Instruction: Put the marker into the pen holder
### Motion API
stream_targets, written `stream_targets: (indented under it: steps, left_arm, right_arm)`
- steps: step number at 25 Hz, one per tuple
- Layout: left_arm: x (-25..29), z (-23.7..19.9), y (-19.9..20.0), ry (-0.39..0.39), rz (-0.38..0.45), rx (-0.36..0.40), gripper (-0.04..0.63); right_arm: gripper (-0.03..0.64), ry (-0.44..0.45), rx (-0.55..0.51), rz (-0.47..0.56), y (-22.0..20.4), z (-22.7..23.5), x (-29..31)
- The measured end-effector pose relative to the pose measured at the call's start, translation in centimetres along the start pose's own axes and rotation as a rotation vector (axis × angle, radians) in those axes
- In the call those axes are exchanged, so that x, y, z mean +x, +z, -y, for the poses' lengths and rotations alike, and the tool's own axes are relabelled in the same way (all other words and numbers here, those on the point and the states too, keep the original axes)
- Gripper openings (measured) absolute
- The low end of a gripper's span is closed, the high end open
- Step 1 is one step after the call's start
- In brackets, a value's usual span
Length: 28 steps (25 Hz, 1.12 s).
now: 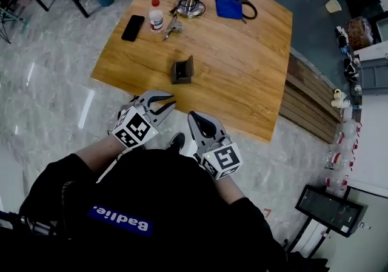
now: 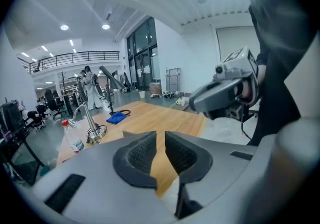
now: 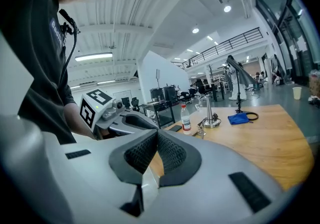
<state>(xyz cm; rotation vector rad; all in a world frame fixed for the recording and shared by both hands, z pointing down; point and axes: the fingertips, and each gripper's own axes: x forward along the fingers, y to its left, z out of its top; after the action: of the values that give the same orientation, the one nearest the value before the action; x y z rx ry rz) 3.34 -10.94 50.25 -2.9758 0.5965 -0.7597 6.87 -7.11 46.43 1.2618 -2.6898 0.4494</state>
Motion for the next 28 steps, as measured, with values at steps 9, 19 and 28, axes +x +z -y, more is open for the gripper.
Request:
stream_targets:
  steps: [9, 19, 28]
  left_arm:
    - [-6.8, 3.0, 4.2, -0.079, 0.176, -0.135, 0.011]
    - [-9.8, 4.1, 3.4, -0.098, 0.209, -0.22, 0.009]
    - [-10.2, 4.5, 2.8, -0.076, 0.205, -0.224, 0.009]
  right_arm:
    - [0.006, 0.01, -0.049, 0.01, 1.2, -4.8, 0.7]
    - [0.005, 0.047, -0.091, 0.054, 1.8, -8.2, 1.0]
    - [0.005, 0.063, -0.083, 0.031, 1.4, -8.9, 1.1]
